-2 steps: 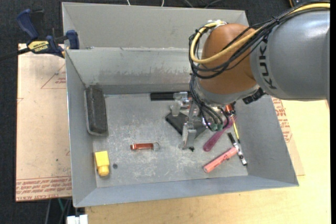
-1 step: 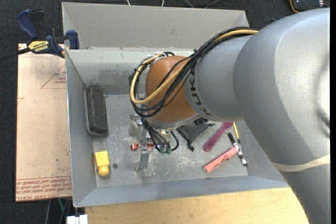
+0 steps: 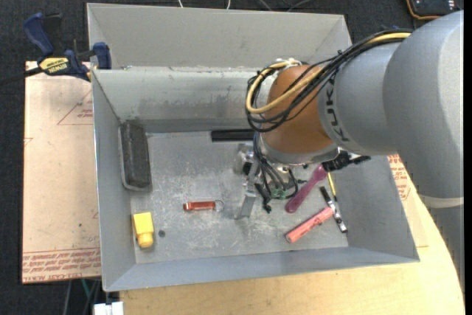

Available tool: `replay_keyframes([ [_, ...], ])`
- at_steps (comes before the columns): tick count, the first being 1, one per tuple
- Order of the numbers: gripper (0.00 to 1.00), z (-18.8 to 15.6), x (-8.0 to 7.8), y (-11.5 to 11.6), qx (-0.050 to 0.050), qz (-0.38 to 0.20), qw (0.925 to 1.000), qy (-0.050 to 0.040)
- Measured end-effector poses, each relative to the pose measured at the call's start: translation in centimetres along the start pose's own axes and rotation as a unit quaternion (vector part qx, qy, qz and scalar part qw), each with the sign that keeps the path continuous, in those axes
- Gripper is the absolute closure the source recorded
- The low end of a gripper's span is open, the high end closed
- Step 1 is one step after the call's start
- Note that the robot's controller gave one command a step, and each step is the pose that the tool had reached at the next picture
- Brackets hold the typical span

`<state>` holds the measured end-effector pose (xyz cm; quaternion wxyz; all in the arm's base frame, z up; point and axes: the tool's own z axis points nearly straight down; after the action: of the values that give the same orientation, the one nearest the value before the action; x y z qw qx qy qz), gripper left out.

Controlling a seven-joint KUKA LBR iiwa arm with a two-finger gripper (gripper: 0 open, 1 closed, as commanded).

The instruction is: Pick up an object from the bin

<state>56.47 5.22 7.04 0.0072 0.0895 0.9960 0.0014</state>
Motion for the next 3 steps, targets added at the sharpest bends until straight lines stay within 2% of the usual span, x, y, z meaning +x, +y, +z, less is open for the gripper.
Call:
replay_keyframes([
  [1,0.0,0.02,4.1,8.15,-0.002,-0.116,0.9932,0.0083],
  [2,0.0,0.01,3.12,7.47,0.001,-0.053,0.9986,-0.0003],
  [3,1.0,-0.04,3.97,8.13,-0.002,-0.111,0.9938,0.0071],
])
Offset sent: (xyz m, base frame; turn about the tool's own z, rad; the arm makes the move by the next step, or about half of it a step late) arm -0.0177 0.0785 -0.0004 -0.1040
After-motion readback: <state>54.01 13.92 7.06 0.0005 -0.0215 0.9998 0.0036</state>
